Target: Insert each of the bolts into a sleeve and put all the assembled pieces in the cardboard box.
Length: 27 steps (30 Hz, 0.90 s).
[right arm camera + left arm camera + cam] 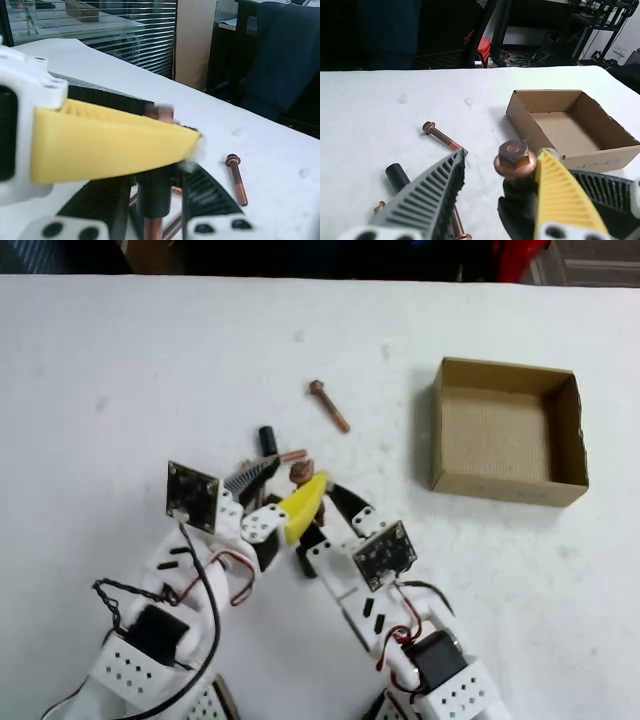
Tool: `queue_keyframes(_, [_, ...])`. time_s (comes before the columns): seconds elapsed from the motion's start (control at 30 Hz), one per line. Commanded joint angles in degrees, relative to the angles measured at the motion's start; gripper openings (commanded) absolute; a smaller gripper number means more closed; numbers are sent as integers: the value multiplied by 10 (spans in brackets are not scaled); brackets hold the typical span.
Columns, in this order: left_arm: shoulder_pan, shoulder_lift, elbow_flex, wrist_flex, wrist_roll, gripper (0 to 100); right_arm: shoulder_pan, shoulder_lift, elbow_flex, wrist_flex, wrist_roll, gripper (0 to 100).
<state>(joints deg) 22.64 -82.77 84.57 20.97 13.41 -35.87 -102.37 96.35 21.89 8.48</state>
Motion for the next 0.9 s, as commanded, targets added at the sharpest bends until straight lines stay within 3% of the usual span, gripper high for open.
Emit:
queue_keyframes(0.0, [-2, -8, -5, -33, -4, 246, 0, -7, 3, 0, 8, 17])
queue_keyframes(0.13, [27, -8, -5, -34, -4, 246, 0, -7, 3, 0, 8, 17])
queue_keyframes(0.43, [23, -8, -54, -19, -4, 241, 7, -7, 4, 6, 8, 17])
queue_keyframes(0.57, [-15, -8, -105, 54, -4, 241, 29, -7, 4, 14, 8, 17])
queue_keyframes(0.87, [-130, -8, -239, 298, -7, 241, 44, -7, 3, 55, 9, 17])
